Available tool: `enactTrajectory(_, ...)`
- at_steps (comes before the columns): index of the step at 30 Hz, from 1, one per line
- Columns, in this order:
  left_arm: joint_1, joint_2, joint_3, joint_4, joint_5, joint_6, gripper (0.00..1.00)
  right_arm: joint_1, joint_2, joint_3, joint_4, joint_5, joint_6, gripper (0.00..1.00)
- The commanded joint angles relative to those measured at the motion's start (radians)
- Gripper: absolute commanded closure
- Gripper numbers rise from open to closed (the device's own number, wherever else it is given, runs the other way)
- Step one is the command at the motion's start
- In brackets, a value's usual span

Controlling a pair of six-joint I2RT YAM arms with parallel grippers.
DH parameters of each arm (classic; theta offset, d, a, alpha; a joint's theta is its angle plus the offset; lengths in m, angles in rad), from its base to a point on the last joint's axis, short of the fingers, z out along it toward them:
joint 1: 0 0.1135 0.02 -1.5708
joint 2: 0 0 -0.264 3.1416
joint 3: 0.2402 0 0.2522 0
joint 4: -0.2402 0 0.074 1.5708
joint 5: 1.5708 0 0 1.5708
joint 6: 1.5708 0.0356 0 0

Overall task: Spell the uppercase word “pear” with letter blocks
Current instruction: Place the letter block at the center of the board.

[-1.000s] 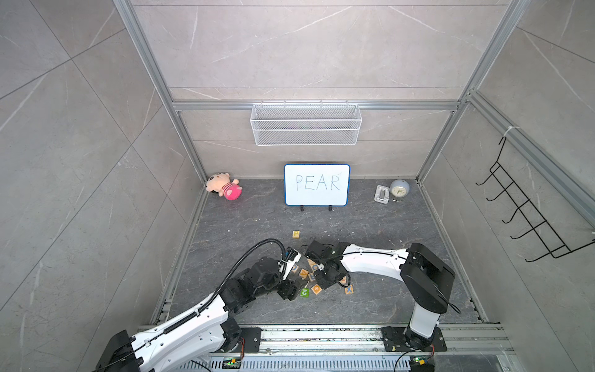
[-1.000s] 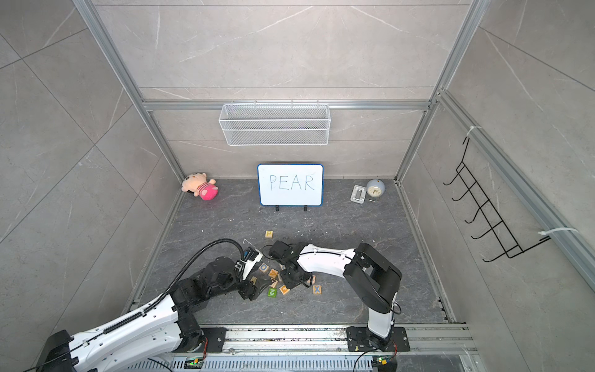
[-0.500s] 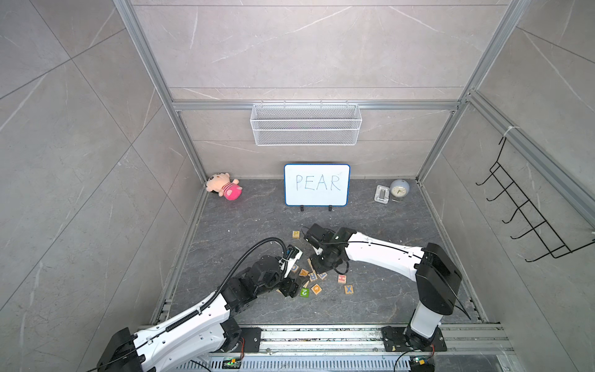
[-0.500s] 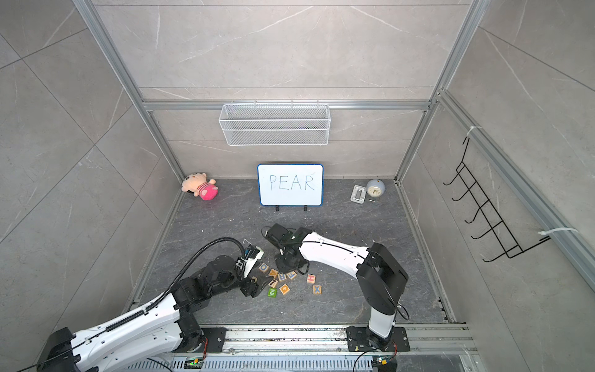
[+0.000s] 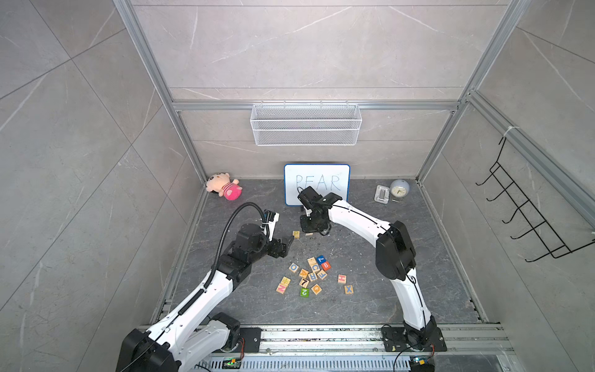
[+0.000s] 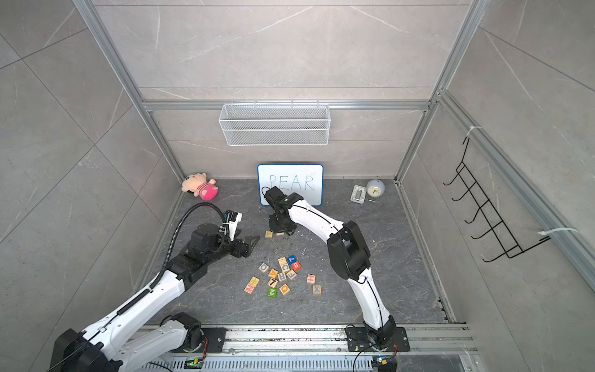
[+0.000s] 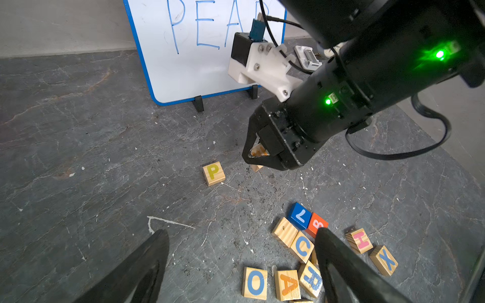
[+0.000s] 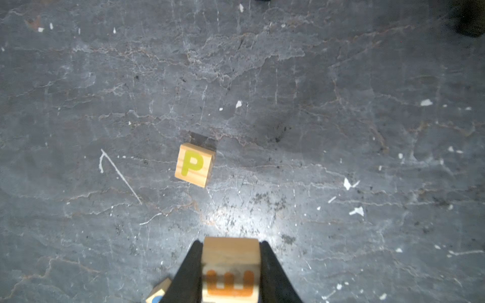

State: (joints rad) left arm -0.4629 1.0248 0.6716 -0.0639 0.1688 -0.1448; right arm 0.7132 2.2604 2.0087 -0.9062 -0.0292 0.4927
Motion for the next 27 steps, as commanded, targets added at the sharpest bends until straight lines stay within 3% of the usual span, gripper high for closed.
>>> enactTrajectory(1, 0.05, 0.079, 0.06, -0.002, 0.107, 0.025, 0.11, 0.004, 0.074, 0.093, -0.078, 0.022, 0.022, 0.75)
enactTrajectory(10, 0.086, 0.245, 0.118, 0.044, 0.156, 0.011, 0.11, -0.003, 0.202, 0.227, -0.145, 0.079, 0.052, 0.74)
enactTrajectory(19, 0.084, 0.289, 0.126, 0.065, 0.207, 0.012, 0.12, -0.004, 0.219, 0.195, -0.113, 0.108, 0.077, 0.74)
enactTrajectory(27, 0.081, 0.265, 0.111, 0.068, 0.22, 0.014, 0.12, -0.009, 0.23, 0.209, -0.108, 0.104, 0.066, 0.42)
